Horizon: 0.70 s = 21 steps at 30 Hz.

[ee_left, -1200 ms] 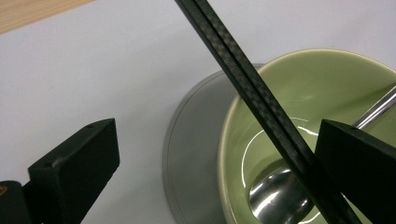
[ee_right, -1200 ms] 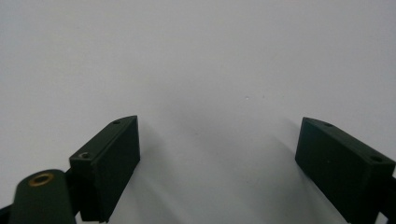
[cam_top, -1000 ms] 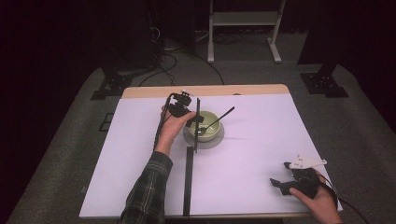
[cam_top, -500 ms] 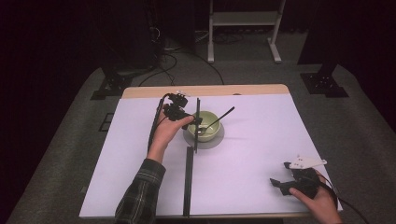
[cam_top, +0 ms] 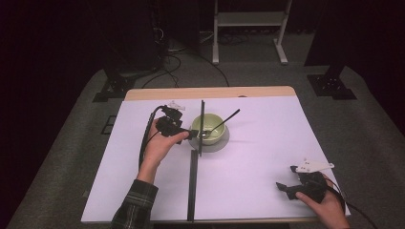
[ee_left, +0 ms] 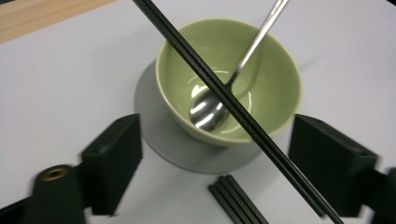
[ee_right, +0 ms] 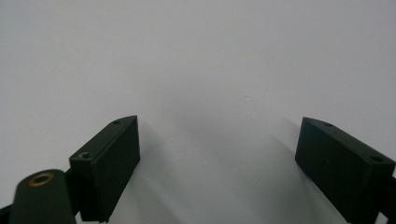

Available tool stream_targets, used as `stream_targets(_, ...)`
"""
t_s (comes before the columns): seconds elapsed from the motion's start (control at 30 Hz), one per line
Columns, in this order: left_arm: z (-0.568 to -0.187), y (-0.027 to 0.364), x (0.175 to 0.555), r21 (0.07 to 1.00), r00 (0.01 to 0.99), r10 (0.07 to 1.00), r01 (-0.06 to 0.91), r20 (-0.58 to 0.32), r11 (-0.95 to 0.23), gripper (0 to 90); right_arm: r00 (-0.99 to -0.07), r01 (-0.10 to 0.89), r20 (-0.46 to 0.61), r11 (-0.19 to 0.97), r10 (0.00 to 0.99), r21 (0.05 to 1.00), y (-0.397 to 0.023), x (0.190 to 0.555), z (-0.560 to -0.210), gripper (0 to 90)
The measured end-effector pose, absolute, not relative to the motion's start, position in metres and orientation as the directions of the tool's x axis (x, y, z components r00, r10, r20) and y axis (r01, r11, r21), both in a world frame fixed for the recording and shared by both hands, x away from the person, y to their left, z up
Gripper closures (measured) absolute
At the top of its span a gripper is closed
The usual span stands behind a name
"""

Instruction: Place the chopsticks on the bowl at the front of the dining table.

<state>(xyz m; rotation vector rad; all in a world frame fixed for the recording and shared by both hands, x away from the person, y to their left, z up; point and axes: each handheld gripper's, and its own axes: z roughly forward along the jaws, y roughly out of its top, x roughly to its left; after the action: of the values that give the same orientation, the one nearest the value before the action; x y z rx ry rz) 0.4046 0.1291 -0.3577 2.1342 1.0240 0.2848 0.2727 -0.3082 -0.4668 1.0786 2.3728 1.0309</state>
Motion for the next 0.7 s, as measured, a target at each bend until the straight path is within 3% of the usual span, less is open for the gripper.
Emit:
stream_targets(0.2,-0.358,0.138,0.388,0.677,0.699,0.684,0.609,-0.211,-0.413,48.2,-0.656,0.510,-0.007,0.450,0.755,0.733,-0.308,0.273,-0.467,12.3)
stream_targets(0.5,-0.364,0.141,0.363,0.656,0.714,0.656,0.620,-0.244,-0.430,85.7,-0.655,0.511,-0.006,0.449,0.756,0.733,-0.308,0.273,-0.467,12.3)
stream_targets(0.7,-0.371,0.140,0.351,0.641,0.722,0.643,0.624,-0.255,-0.447,90.0,-0.655,0.511,-0.007,0.450,0.755,0.732,-0.308,0.273,-0.467,12.3)
